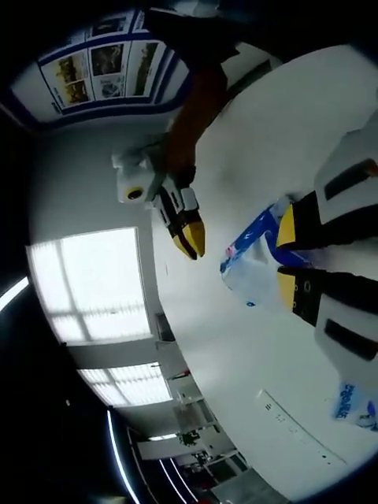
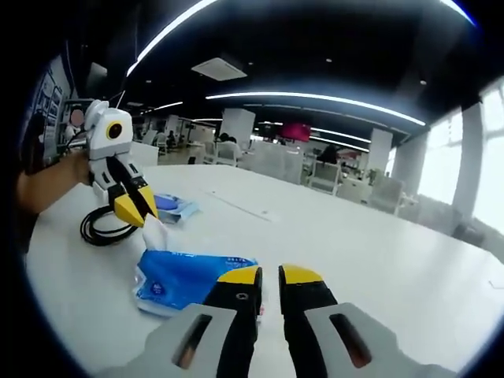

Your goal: Arrange the tabletop items into an orderly group along one side of the table until the central work area is clear of visible clutter.

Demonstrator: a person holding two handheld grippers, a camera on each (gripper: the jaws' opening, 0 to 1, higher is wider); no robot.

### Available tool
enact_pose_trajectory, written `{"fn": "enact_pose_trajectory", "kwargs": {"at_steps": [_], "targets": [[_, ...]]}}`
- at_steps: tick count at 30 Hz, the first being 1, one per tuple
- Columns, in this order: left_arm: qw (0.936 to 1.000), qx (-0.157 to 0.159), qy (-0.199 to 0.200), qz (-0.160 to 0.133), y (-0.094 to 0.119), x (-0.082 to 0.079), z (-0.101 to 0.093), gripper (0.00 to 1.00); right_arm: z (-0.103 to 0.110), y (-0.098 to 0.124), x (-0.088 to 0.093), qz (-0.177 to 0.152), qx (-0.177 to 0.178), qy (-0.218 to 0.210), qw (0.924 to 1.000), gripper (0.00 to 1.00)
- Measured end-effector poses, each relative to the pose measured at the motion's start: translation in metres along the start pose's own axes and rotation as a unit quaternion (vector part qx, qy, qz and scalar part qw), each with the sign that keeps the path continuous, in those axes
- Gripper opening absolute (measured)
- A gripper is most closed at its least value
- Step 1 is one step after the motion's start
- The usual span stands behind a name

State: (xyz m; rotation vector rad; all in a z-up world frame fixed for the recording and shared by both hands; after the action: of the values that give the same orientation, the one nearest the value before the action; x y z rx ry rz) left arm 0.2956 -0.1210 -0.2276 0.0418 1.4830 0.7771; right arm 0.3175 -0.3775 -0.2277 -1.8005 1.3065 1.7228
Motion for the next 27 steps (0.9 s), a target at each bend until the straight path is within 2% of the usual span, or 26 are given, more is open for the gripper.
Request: {"fn": "enact_pose_trajectory", "kwargs": {"at_steps": [13,27], "targets": [[0.9996,0.023,-0.007,0.013,0.000,0.012,-0.005,0.10,-0.004,-0.012,0.006,0.026,-0.024,0.002,0.9994,0.13],[0.9994,0.027,-0.005,0.021,-0.005,0.020,-0.004,0.10,-0.004,-0.019,0.016,0.040,-0.037,-0.010,0.9985,0.13]]}}
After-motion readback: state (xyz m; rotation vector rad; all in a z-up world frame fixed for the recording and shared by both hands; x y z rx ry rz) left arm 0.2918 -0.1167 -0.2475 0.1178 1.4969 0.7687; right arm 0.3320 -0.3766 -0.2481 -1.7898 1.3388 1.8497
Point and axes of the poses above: the point that each gripper's makers call its tool centre point, and the gripper's own axes: y roughly backward along the fingers, z roughly to its left, x roughly out of its underside, the point moved 9 cm from there along y, roughly backward along the fingers, and after that the axes turned 7 degrees about z, right-handed, at the moved point
